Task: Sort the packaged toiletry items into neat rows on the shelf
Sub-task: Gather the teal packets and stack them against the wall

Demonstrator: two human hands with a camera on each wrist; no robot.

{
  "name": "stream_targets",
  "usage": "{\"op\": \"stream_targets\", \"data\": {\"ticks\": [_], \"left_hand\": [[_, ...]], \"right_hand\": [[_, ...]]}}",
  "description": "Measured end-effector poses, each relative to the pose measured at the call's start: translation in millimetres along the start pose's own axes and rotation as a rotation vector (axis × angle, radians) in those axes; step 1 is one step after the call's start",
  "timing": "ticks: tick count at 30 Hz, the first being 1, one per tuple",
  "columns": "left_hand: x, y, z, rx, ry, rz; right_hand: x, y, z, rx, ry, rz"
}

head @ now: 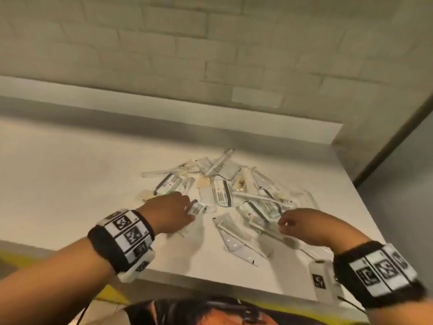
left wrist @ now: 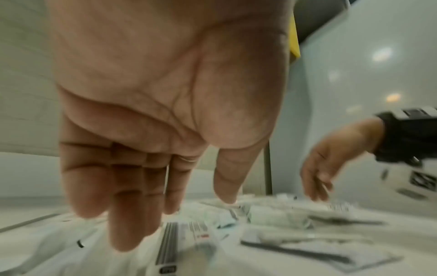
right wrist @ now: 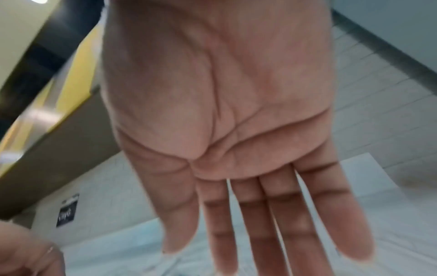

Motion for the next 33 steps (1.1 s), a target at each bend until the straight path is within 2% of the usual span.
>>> {"op": "stream_targets", "data": {"ticks": [3,6,10,14,16,19,21,23,26,28,33], "left_hand": [[-11.3,13.6,5.4,0.032,0.111,-0.038],[-19.8,24.6,11.5,0.035,0.123,-0.074],[-27.7,36.4,9.0,0.067,0.171,-0.086],[-38.5,44.7,-2.5,0.063,0.039,-0.068],[-44.6,49.7,-9.7,0.045,-0.037,-0.021],[-57.4,65.2,-15.8,0.015,0.054,0.122],[-67.5,76.4,-15.8,0.0,0.172,0.221],[-73.8,87.4,-11.2,0.05,0.292,0.272],[-75.3,98.6,-3.1,0.114,0.382,0.266],[-78.7,101.2,0.7,0.064,0.38,0.273],[-86.5,104.2,4.3,-0.089,0.378,0.321]], "right_hand": [[-3.4,29.7,-9.7,-0.082,-0.033,0.051],[0.9,56.5,-12.9,-0.115,-0.087,0.1],[7.9,80.4,-12.4,-0.181,-0.002,0.121],[12.8,88.7,-9.6,-0.227,-0.03,0.136],[8.2,89.3,-11.9,-0.259,0.027,0.159],[-3.6,87.0,-20.4,-0.308,0.109,0.213],[-9.4,80.8,-24.7,-0.292,0.136,0.25],[-10.1,71.8,-24.9,-0.231,0.228,0.265],[1.2,54.4,-9.4,-0.084,0.327,0.159],[6.6,43.7,10.9,-0.028,0.271,0.099],[0.5,36.6,33.5,-0.1,0.022,0.056]]}}
Point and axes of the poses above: each hand's wrist, its own y-axis towards the middle knuckle, its own z-axis out of the palm, x = y × z, the point moved 4 cm from there along y, towards the middle knuckle, and after that the axes turned 1 degree about -x, right-handed, at the moved point
